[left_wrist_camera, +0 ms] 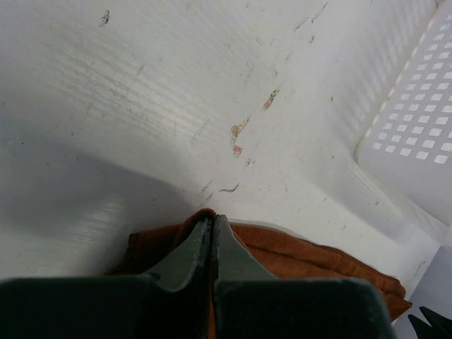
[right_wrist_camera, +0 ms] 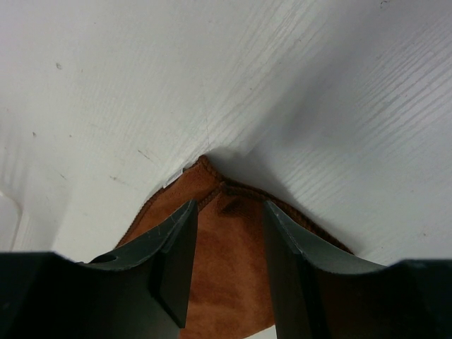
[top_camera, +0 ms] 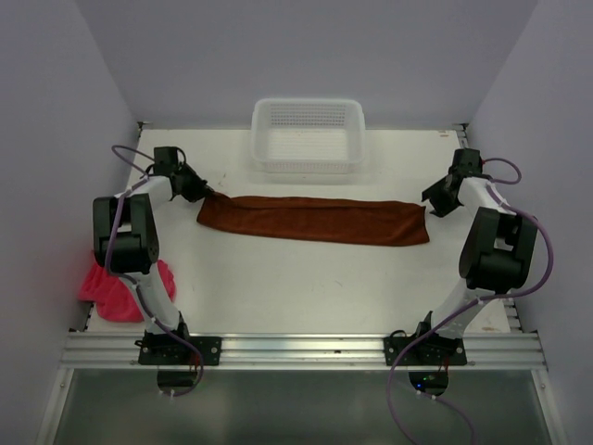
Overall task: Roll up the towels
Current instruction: Fold the towel
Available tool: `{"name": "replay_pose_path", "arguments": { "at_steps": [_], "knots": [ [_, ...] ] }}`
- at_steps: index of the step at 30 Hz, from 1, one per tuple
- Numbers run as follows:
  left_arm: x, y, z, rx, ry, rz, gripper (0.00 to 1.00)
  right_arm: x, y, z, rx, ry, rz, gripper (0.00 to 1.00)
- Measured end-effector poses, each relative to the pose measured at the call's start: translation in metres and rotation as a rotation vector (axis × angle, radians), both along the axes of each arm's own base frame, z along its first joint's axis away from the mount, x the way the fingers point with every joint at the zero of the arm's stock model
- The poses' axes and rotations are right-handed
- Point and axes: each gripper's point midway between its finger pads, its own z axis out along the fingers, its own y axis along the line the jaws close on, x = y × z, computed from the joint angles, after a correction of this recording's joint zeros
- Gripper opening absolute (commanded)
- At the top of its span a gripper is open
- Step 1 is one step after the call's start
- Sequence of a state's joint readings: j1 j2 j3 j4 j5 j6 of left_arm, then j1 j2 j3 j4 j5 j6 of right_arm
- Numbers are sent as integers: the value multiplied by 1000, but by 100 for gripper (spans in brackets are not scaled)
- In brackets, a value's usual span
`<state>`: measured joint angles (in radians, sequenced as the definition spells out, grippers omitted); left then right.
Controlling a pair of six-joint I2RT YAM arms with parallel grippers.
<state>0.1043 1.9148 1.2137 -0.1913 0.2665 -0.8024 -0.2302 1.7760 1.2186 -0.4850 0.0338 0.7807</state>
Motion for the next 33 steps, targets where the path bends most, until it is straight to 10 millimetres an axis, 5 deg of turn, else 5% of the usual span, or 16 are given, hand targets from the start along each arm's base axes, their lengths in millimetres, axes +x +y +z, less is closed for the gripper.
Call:
{"name": "replay_pose_path", "arguments": {
  "at_steps": [33],
  "knots": [
    [-7,16,-24,-52,58,47,0,-1,0,-7,5,18,1,45]
  ]
}}
